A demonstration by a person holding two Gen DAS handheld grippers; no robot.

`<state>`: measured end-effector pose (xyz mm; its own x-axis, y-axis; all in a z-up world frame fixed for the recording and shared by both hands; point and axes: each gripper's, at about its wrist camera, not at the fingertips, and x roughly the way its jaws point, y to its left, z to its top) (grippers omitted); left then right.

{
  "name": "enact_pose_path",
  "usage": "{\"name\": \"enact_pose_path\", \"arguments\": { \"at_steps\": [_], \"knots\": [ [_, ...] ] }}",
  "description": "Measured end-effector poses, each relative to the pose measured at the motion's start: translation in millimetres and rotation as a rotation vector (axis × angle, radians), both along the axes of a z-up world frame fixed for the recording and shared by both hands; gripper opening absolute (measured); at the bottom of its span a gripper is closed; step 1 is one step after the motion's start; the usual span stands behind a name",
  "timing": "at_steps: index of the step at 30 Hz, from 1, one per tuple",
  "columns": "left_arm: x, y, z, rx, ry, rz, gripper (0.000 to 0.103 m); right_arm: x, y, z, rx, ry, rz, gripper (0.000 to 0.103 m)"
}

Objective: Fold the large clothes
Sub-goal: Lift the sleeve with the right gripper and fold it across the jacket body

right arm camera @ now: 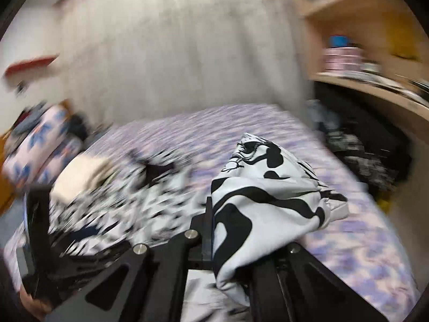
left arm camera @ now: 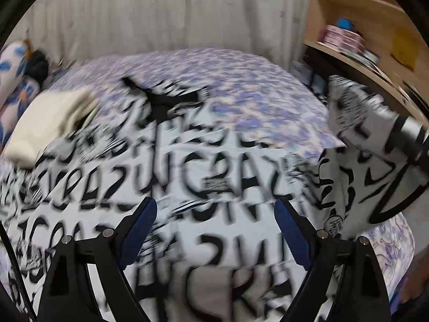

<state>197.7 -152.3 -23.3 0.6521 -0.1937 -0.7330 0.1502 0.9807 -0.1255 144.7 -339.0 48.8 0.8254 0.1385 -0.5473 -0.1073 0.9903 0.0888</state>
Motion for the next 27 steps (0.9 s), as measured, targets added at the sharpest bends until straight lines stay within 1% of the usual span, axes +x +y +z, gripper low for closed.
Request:
{"name": "enact_pose_path", "arguments": {
  "at_steps": [1,2,3,4,5,6,7,8,10,12,14,18,21,23,27],
  "knots": [
    [-1,11,-3,-0.005,0.015,0.013,0.088,6,15,-10,-0.015,0.027,0.029,0.002],
    [-2,26,-7,-0.005,0.031,0.038,0.088,13,32,-26,-0.019,0.079,0.073,0.004],
    [-3,37,-10,-0.001,0.038,0.053,0.088,17,43,-37,-0.014,0.116,0.104,0.009],
    [-5,47,-14,0.01,0.044,0.064,0.088,21,56,-53,-0.01,0.171,0.143,0.018],
    [-7,56,-18,0.022,0.051,0.072,0.088,25,68,-71,-0.016,0.228,0.175,0.024],
    [-8,64,-24,0.03,0.062,0.079,0.088,20,77,-81,-0.021,0.253,0.193,0.035],
    [-10,72,-29,0.03,0.073,0.082,0.088,19,85,-94,-0.027,0.285,0.212,0.04],
    [-10,77,-34,0.021,0.091,0.08,0.088,17,91,-103,-0.032,0.309,0.222,0.04],
    [-10,84,-45,-0.007,0.129,0.063,0.088,9,99,-113,-0.034,0.33,0.23,0.047],
    [-11,86,-54,-0.032,0.158,0.049,0.088,-6,102,-112,-0.026,0.334,0.227,0.049],
    [-12,85,-60,-0.051,0.176,0.034,0.088,-23,94,-108,-0.004,0.331,0.21,0.049],
    [-13,71,-65,-0.076,0.2,-0.026,0.088,-46,84,-105,0.019,0.309,0.149,0.05],
    [-16,49,-63,-0.07,0.2,-0.1,0.088,-62,64,-103,0.043,0.299,0.061,0.05],
    [-18,32,-61,-0.056,0.197,-0.145,0.088,-69,50,-105,0.08,0.304,0.01,0.05],
    [-15,-4,-59,-0.025,0.205,-0.207,0.088,-80,29,-110,0.165,0.324,-0.039,0.05]
  ]
}}
